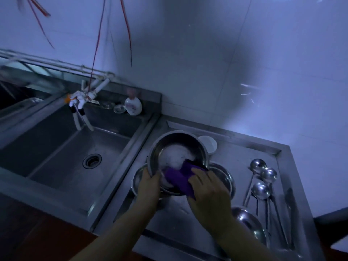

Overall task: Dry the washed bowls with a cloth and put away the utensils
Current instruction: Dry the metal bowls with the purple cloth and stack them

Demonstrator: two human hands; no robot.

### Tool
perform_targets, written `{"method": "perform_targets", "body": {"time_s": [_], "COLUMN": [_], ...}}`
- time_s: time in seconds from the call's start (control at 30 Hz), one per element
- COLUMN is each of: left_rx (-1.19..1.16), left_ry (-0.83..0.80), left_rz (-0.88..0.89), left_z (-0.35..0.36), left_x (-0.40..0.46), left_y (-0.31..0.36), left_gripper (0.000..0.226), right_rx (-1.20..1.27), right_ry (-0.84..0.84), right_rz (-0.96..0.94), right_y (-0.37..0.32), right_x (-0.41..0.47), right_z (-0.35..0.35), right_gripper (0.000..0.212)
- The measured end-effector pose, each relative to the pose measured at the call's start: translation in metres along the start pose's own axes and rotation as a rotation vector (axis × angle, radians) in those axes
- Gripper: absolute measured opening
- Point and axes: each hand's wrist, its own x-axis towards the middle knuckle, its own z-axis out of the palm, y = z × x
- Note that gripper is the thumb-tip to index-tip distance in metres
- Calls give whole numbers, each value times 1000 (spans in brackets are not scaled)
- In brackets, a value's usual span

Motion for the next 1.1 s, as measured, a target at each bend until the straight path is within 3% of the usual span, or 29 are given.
{"method": "perform_targets", "body": {"time_s": [0.1, 0.23, 0.5, 0.73, 0.93, 1.1], "left_rx": [-101, -58, 28, 315, 316, 168], "left_ry": [10, -34, -183, -374, -382, -399], "left_rz": [12, 54, 103, 277, 243, 109], "left_z": [6, 3, -44, -127, -162, -169], "left_x": [4, 20, 65, 113, 137, 137], "left_y": [16, 30, 83, 151, 171, 162], "left_gripper": [25, 18, 20, 10, 24, 26], "right_rx": [55, 145, 52, -200, -278, -71], "right_ry": [-28, -22, 60, 22, 76, 129], "right_rz": [-52, -29, -92, -378, -141, 212], "right_y": [-16, -42, -75, -75, -137, -215], "right_x": [20, 38, 90, 133, 155, 168], "right_z": [8, 19, 51, 85, 108, 145], "right_gripper": [41, 54, 36, 24, 31, 47]}}
